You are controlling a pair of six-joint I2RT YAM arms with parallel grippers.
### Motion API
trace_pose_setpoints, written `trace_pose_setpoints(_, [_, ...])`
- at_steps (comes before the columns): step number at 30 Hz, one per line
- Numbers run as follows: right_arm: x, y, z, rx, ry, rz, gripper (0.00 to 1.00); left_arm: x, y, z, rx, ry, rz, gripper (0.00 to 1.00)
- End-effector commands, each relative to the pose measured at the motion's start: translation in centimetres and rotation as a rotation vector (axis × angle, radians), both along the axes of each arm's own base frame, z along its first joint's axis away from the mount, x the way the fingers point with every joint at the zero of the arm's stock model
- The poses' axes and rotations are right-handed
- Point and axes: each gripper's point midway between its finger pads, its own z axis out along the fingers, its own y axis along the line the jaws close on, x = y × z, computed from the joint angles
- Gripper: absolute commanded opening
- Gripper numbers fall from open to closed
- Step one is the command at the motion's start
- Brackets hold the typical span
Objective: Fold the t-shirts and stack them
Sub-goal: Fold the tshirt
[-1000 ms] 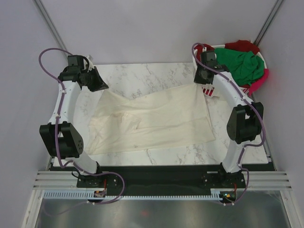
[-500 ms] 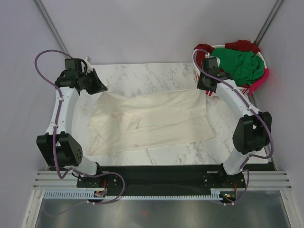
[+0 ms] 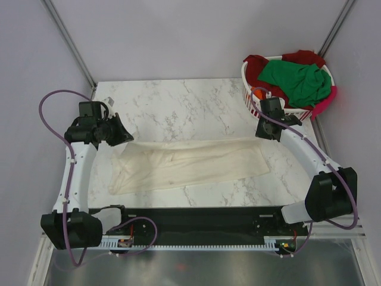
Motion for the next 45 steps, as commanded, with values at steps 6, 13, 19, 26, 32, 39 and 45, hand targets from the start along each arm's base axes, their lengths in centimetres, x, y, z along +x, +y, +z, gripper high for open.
trace_pose_setpoints(6, [-3.8, -1.2, -2.8, 0.0, 0.051, -0.055, 0.0, -4.7, 0.9, -1.4, 0.06, 0.093, 0.036, 0.03])
trace_pose_setpoints(13, [-5.4, -1.2, -4.9, 0.034, 0.079, -0.085, 0.02, -7.3, 0.4, -2.8, 0.037, 0.157, 0.044, 0.08])
trace_pose_setpoints(19, [-6.4, -2.1, -7.8, 0.048, 0.141, -0.132, 0.61, -8.4, -0.3, -4.0, -0.01, 0.208, 0.055, 0.33])
trace_pose_setpoints(26, [-5.1, -2.0, -7.8, 0.076, 0.121, -0.139, 0.98, -7.4, 0.9, -5.0, 0.038, 0.268, 0.109, 1.0])
trace_pose_setpoints(32, [-2.2, 0.6, -4.7, 0.099, 0.041, -0.019, 0.98, -5.3, 1.9, -7.4, 0.069, 0.312, 0.153, 0.95])
trace_pose_setpoints(39, [-0.3, 8.6, -5.4, 0.147, 0.056, 0.257, 0.98, -2.0, 2.2, -11.5, 0.063, 0.433, 0.187, 0.89])
trace_pose_setpoints(45, [-0.3, 10.2, -10.3, 0.149, 0.181, 0.314, 0.97, -0.8, 2.7, -16.7, 0.097, 0.558, 0.22, 0.84])
